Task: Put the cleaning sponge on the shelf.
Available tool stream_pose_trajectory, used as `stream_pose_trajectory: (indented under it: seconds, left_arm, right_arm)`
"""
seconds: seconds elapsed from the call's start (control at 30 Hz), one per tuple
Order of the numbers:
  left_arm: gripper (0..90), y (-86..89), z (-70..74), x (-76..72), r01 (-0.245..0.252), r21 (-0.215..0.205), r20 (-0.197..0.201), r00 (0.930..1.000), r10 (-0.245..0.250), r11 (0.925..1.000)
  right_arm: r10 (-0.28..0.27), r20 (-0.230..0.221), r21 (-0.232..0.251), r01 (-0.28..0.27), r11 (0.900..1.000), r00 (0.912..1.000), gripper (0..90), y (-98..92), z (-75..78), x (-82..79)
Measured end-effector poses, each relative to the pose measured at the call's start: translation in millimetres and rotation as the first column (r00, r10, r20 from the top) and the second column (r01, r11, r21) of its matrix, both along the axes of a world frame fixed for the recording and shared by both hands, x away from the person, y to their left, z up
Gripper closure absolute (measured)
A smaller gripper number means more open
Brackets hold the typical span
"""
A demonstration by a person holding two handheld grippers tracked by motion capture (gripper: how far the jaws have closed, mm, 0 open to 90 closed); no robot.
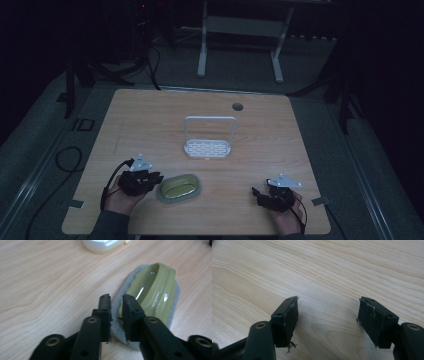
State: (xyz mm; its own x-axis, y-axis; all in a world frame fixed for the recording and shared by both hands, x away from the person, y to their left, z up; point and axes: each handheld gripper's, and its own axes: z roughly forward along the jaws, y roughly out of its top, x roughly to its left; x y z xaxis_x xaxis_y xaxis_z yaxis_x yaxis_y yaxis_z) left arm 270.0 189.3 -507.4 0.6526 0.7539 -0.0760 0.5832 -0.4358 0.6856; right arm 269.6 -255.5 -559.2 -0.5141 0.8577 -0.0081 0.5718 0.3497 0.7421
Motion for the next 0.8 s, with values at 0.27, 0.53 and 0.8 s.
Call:
stream_pose_trajectory:
  seconds: [0.27, 0.53, 0.8]
  left_arm:
    - [88.4, -7.5, -1.7, -2.7, 0.043, 0.037, -0.013, 0.9990, -0.042, 0.9984]
    - [88.9, -13.1, -1.3, -7.3, 0.081, 0.054, -0.031, 0.9964, -0.079, 0.9952]
    - [88.9, -22.0, 2.1, -10.9, 0.112, 0.070, -0.052, 0.9928, -0.108, 0.9912]
  right_arm:
    - [0.000, 0.000, 0.000, 0.000, 1.000, 1.0000, 32.0, 0.0, 0.0, 0.0]
    - [-0.001, -0.001, 0.001, 0.001, 1.000, 1.0000, 32.0, 0.1, 0.0, -0.1]
    - [0.000, 0.000, 0.000, 0.000, 1.000, 1.0000, 32.0, 0.0, 0.0, 0.0]
